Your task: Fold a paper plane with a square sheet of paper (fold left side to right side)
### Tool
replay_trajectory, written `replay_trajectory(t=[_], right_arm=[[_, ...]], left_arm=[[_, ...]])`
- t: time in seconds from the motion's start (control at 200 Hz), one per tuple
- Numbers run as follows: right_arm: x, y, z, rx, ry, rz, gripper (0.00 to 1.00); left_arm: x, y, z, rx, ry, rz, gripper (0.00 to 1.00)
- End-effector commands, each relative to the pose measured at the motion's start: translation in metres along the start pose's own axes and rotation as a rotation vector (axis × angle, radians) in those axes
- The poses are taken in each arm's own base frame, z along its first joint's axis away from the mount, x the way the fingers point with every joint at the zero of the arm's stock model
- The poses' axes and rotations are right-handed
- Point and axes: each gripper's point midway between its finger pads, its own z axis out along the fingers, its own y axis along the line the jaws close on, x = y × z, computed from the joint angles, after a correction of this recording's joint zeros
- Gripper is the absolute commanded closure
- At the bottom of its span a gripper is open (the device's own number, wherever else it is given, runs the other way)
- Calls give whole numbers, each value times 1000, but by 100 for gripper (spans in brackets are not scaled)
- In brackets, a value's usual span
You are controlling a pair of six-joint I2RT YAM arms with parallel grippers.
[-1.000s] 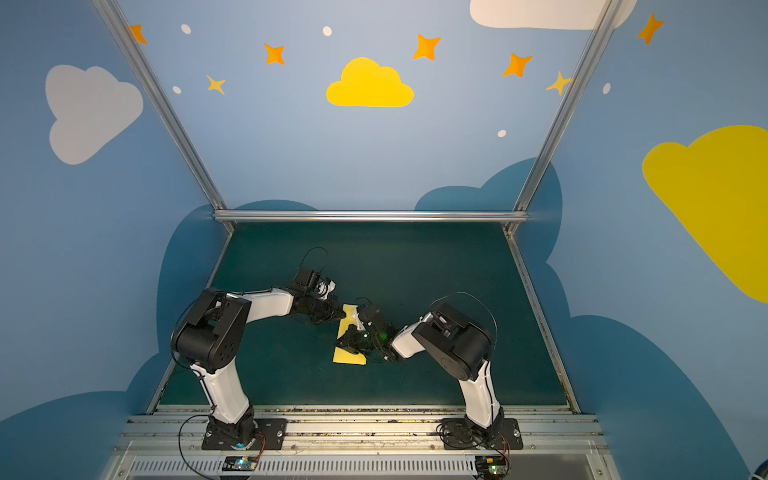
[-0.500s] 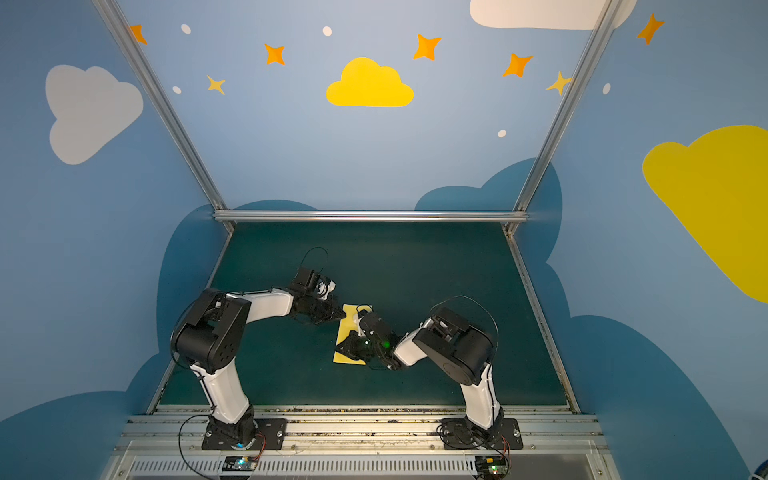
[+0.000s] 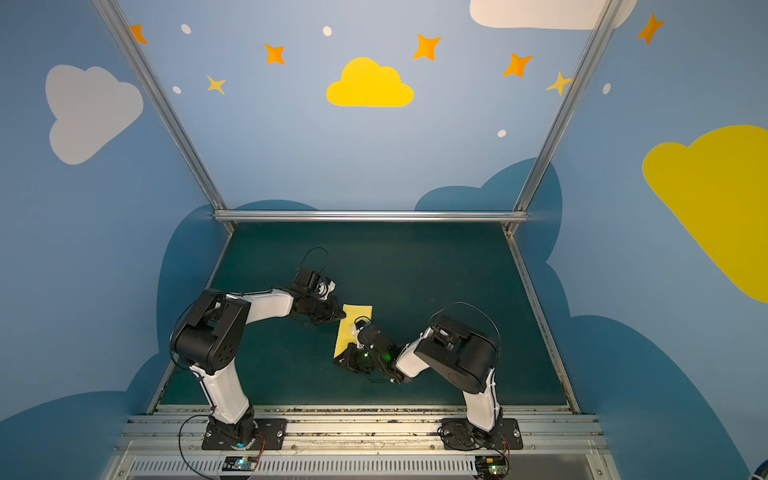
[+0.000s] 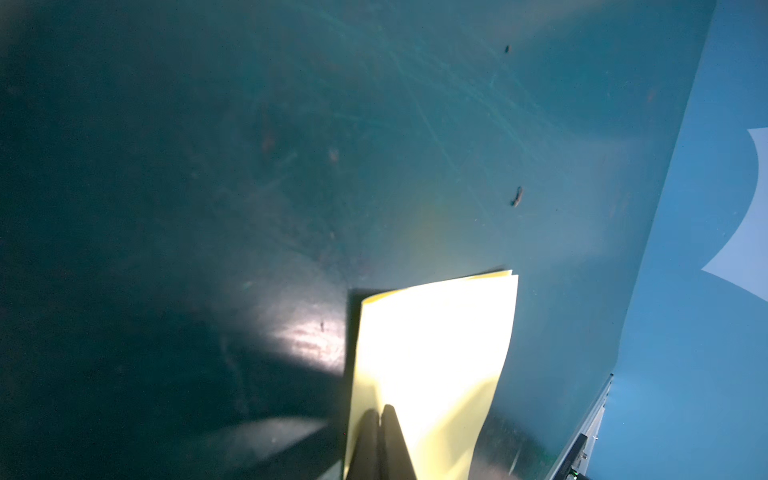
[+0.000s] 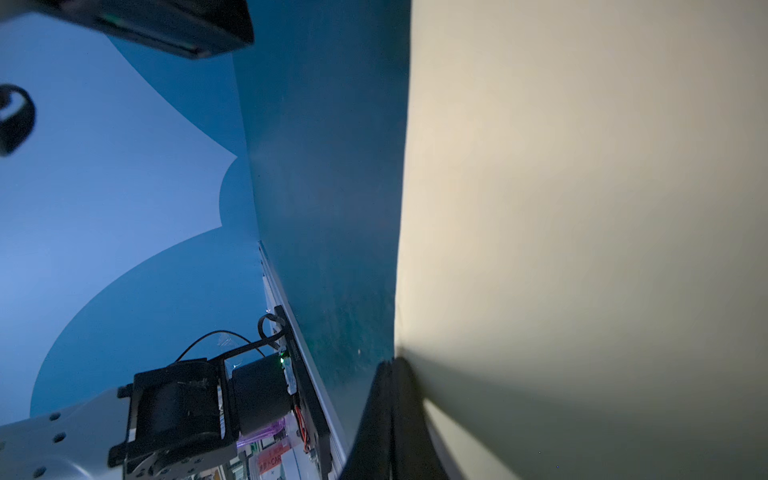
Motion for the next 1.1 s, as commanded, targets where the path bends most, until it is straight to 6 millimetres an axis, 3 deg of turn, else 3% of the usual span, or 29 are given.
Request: replay_trajectory(t=[0.0,0.25,0.486,0.736,0.841,0.896,0.991,1.096], right_arm=[[53,-96,-20,337,153,105,100],[42,-71,-35,268,140,82,100],[0,-41,-79,246,33,31,100],[-46,-31,-126,310,-77,9,100],[-52,-31,-135,305,-102,23,73],[-52,-32,-135,301,-103,26,64],[-49,-30,-132,275,-89,30,56],[-42,-29,-125,256,-72,39,53]], left_arm=[[14,17,-1,-71,23,-23,96],[16,16,-3,-64,9,-47,96],[19,15,-10,-55,-46,-119,96],[18,0,-23,-4,-109,-152,96],[15,-11,-34,17,-132,-136,96],[14,-17,-42,22,-140,-122,95],[19,-23,-53,24,-140,-112,87],[32,-23,-61,21,-133,-111,77]])
